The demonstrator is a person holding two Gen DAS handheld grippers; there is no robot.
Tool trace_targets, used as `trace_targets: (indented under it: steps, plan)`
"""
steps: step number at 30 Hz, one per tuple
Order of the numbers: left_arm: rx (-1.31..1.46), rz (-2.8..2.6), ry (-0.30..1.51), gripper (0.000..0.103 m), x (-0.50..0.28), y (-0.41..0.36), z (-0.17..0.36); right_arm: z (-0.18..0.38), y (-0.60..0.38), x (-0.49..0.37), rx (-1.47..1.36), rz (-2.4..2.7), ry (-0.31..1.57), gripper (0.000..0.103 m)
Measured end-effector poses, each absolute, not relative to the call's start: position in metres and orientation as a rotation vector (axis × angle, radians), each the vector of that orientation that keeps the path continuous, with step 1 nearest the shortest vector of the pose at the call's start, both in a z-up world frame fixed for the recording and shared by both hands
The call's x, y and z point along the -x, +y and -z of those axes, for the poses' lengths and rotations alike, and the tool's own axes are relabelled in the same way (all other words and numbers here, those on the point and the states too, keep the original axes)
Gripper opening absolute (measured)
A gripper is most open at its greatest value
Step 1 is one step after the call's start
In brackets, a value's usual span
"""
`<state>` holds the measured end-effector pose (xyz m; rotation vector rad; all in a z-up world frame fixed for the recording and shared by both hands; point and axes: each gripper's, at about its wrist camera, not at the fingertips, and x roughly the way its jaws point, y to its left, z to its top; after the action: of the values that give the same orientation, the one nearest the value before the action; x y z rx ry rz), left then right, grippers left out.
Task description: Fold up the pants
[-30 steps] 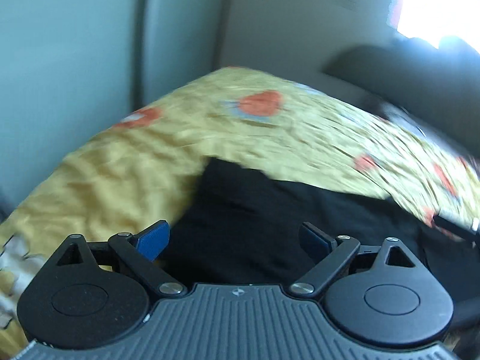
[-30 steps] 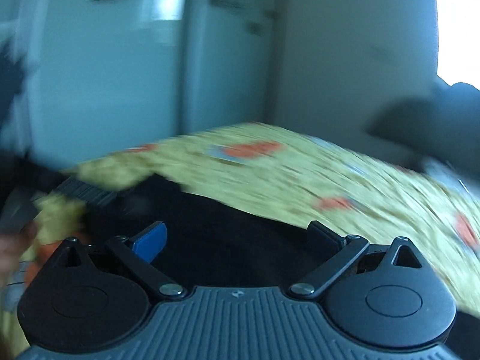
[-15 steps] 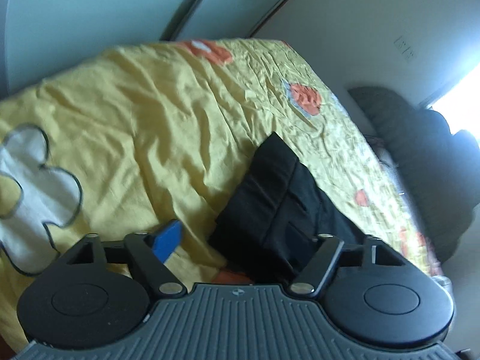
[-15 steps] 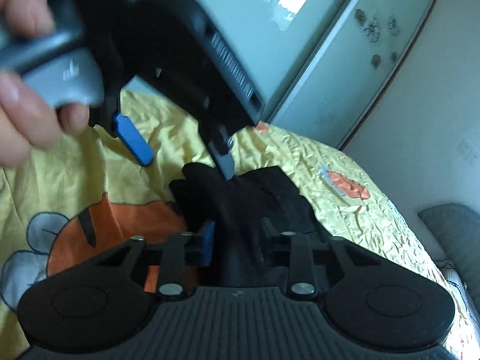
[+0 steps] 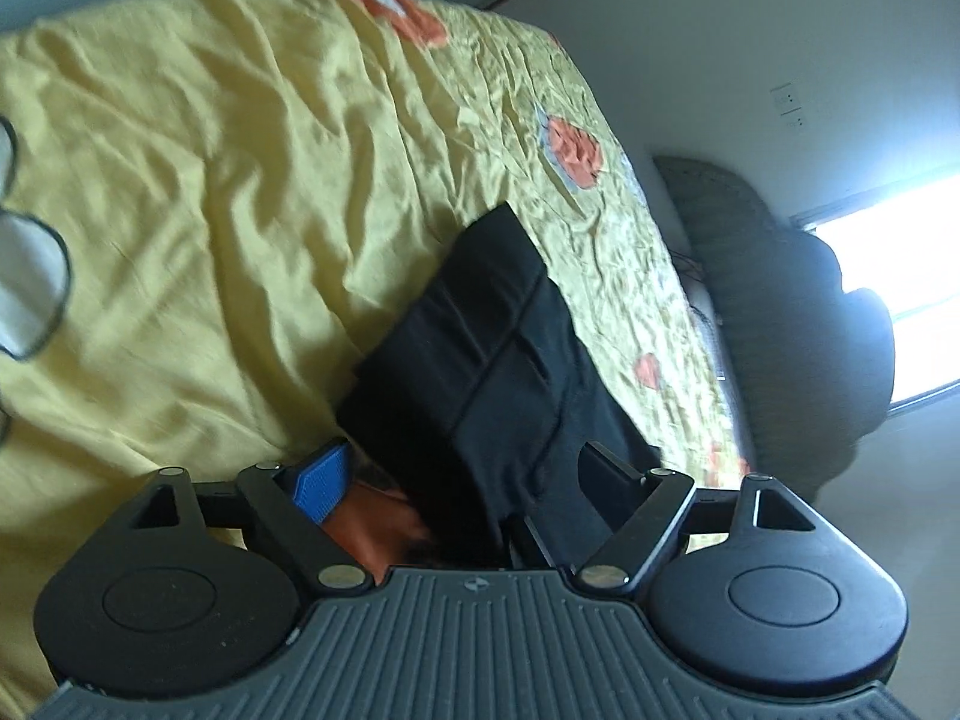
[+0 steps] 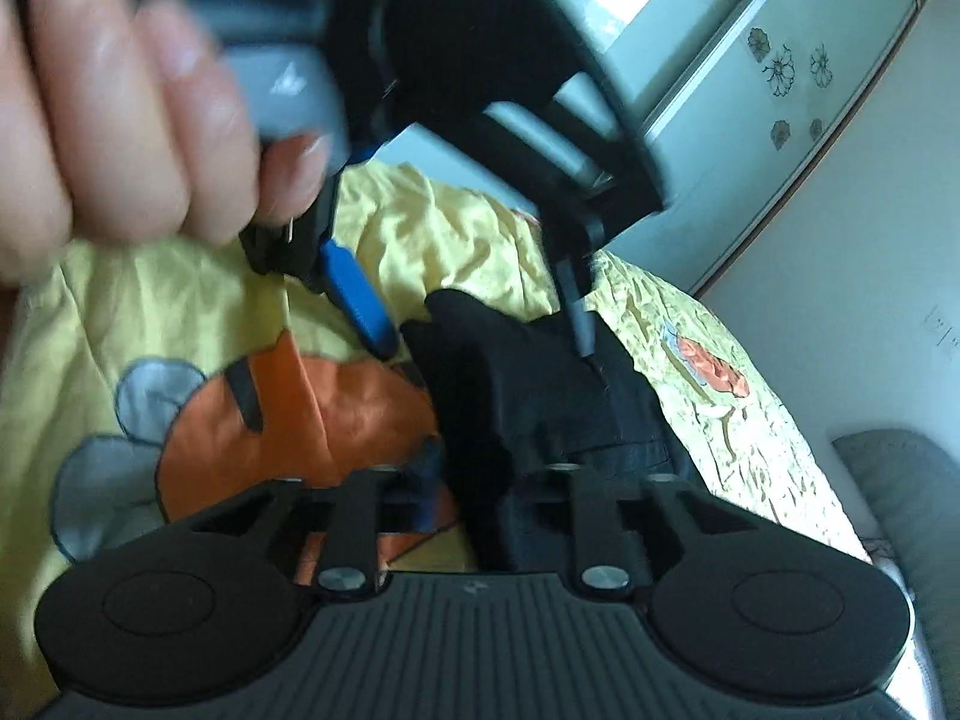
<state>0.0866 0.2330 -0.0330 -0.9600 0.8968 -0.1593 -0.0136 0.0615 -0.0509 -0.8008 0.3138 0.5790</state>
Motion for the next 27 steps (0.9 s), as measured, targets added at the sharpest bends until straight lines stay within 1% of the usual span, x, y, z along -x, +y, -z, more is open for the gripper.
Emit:
trace_targets:
  steps: [2, 4, 7, 9, 11, 12, 15, 19, 24, 27]
  plan:
    - [0.994, 0.177, 0.900, 0.083, -0.090, 0.232, 0.036, 0.055, 0.065, 0.014, 0.838, -0.544, 0.265, 0.055]
    - [1.019, 0.171, 0.900, 0.083, -0.091, 0.233, 0.039, 0.056, 0.068, 0.010, 0.840, -0.534, 0.248, 0.055]
    - [1.049, 0.186, 0.876, 0.085, -0.090, 0.235, 0.039, 0.058, 0.074, -0.001, 0.834, -0.532, 0.234, 0.052]
    - [1.073, 0.202, 0.862, 0.086, -0.091, 0.236, 0.042, 0.057, 0.075, -0.007, 0.827, -0.531, 0.228, 0.033]
    - [1.102, 0.211, 0.850, 0.086, -0.093, 0.236, 0.045, 0.054, 0.071, -0.011, 0.789, -0.535, 0.221, 0.027]
    - [1.113, 0.215, 0.843, 0.087, -0.095, 0.236, 0.046, 0.046, 0.070, -0.013, 0.744, -0.539, 0.220, 0.022]
    - [1.137, 0.224, 0.827, 0.087, -0.103, 0.233, 0.049, 0.025, 0.052, -0.021, 0.555, -0.551, 0.252, 0.018]
    - [1.149, 0.227, 0.808, 0.087, -0.125, 0.226, 0.050, 0.005, 0.025, -0.035, 0.350, -0.605, 0.327, 0.017]
    - [1.100, 0.244, 0.822, 0.068, -0.151, 0.222, 0.047, -0.003, 0.010, -0.032, 0.306, -0.711, 0.417, 0.018]
    - [1.051, 0.228, 0.842, 0.061, -0.159, 0.219, 0.047, -0.021, -0.020, -0.037, 0.104, -0.780, 0.429, 0.018]
